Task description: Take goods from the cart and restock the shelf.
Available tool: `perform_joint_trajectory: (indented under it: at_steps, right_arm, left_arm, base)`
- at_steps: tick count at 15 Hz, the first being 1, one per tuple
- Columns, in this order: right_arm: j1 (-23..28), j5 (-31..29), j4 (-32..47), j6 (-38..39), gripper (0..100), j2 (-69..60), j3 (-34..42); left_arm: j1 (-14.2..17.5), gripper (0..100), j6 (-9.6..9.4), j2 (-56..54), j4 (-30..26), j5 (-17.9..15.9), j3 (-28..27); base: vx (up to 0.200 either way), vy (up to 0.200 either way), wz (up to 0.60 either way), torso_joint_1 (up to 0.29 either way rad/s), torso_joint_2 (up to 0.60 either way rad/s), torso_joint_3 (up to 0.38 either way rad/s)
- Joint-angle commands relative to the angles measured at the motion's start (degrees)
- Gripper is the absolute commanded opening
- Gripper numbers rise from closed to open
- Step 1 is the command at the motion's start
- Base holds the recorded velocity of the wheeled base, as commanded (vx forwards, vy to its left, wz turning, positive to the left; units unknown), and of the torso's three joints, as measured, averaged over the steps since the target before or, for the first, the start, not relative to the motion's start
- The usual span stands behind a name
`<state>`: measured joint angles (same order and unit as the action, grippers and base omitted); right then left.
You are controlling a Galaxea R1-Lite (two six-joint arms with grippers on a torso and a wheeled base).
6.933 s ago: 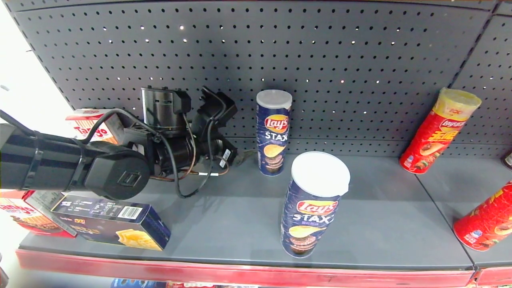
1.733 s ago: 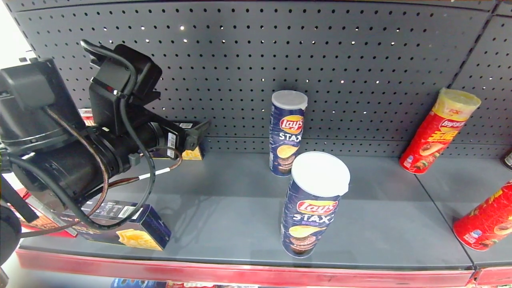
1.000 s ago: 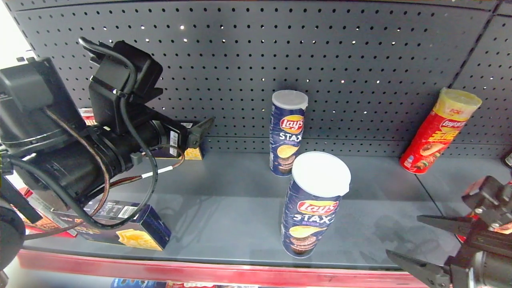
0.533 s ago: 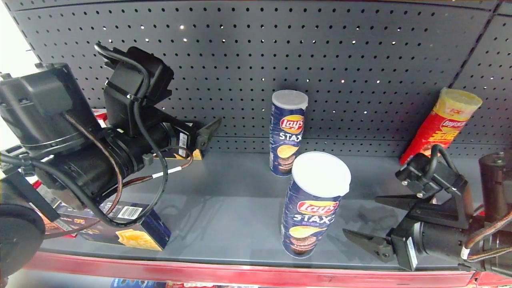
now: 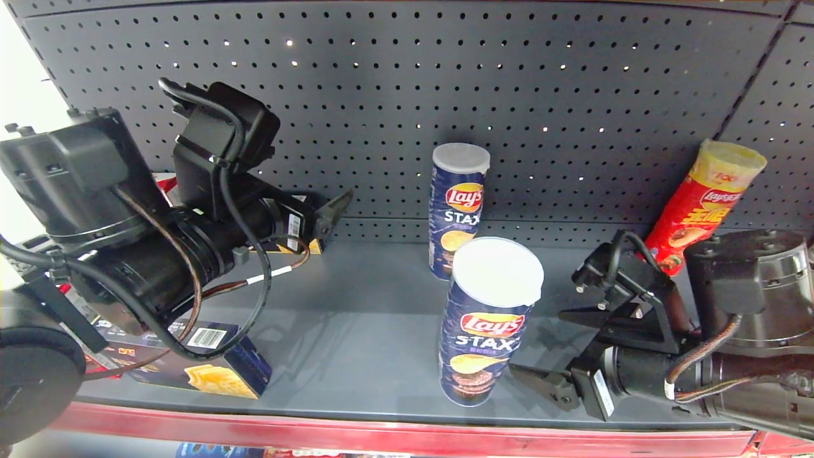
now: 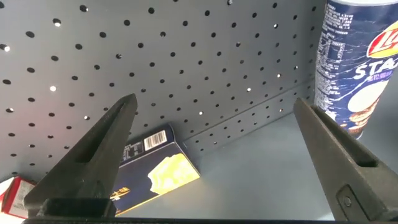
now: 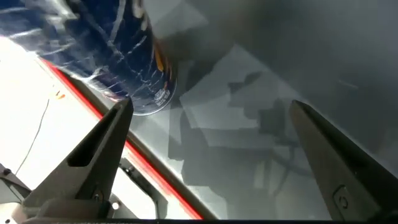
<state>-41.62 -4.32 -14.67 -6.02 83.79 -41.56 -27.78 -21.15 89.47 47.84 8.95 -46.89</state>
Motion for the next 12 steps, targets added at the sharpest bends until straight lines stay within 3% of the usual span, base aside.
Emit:
perform_joint_trajectory:
  at_steps: [1,12]
  right_arm:
    - [-0.22,0.01,-0.01,-0.04,100,1.12,-0.54]
    - [-0.39,-0.52,-0.01,-0.13,100,2.35,-1.95]
  left_arm:
    - [0.10,100,-0.03,0.36,-0.02,0.02,0.04]
    - [0.10,100,-0.03,0.62,0.06,0.02,0.39]
  base:
    - [0.000,0.000,0.00,0.000,0.00,0.000]
    - [0.000,0.000,0.00,0.000,0.00,0.000]
